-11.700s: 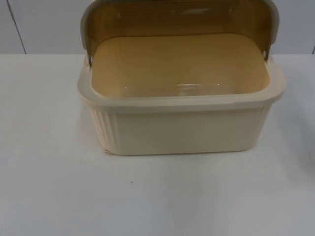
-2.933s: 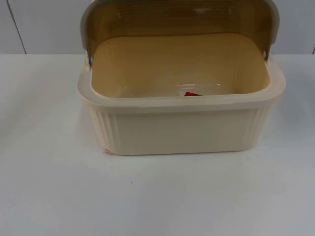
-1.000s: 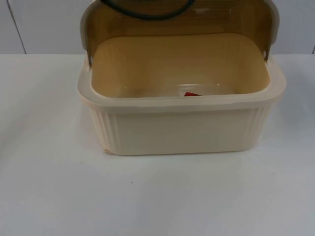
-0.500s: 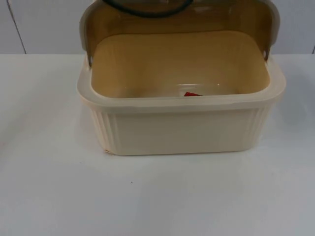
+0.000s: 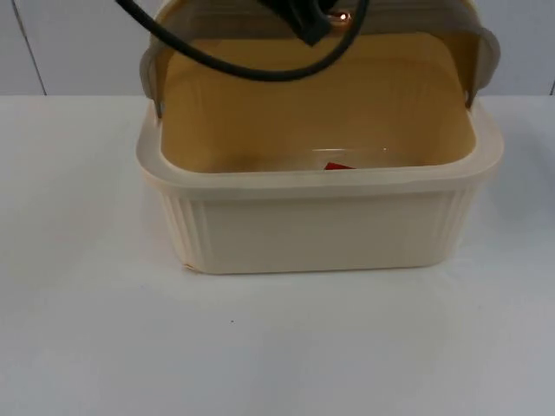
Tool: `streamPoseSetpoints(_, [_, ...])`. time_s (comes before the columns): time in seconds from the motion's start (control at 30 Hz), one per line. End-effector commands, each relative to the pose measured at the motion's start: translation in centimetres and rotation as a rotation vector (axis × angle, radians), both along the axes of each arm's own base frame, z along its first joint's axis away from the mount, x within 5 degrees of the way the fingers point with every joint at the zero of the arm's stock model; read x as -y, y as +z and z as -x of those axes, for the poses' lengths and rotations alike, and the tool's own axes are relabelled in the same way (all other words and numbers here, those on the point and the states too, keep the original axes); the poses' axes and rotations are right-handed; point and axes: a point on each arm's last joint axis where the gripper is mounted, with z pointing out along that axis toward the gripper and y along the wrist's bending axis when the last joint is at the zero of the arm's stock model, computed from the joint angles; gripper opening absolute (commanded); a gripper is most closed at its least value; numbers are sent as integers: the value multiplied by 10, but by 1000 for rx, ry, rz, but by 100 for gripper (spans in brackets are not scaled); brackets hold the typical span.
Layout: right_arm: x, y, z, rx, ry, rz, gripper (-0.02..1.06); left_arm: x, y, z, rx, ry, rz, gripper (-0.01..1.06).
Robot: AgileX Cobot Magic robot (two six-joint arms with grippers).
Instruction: Open the box lid with the left hand, place the block into the box with the right hand, then close the box lid with the left hand.
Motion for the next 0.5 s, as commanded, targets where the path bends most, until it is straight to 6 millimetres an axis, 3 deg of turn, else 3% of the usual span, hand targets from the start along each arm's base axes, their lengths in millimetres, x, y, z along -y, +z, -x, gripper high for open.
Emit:
streamPoseSetpoints(0.0, [-2,2,2,13,8,-5,100,5,-20,14,-54,7,-18,0])
streamPoseSetpoints(0.27, [-21,2,3,12,92,23,100,9,-33,26,-71,30,-20,0])
streamPoseSetpoints(0.47, [-21,2,3,10,93,23,100,6,-51,40,-63,44,-38,0])
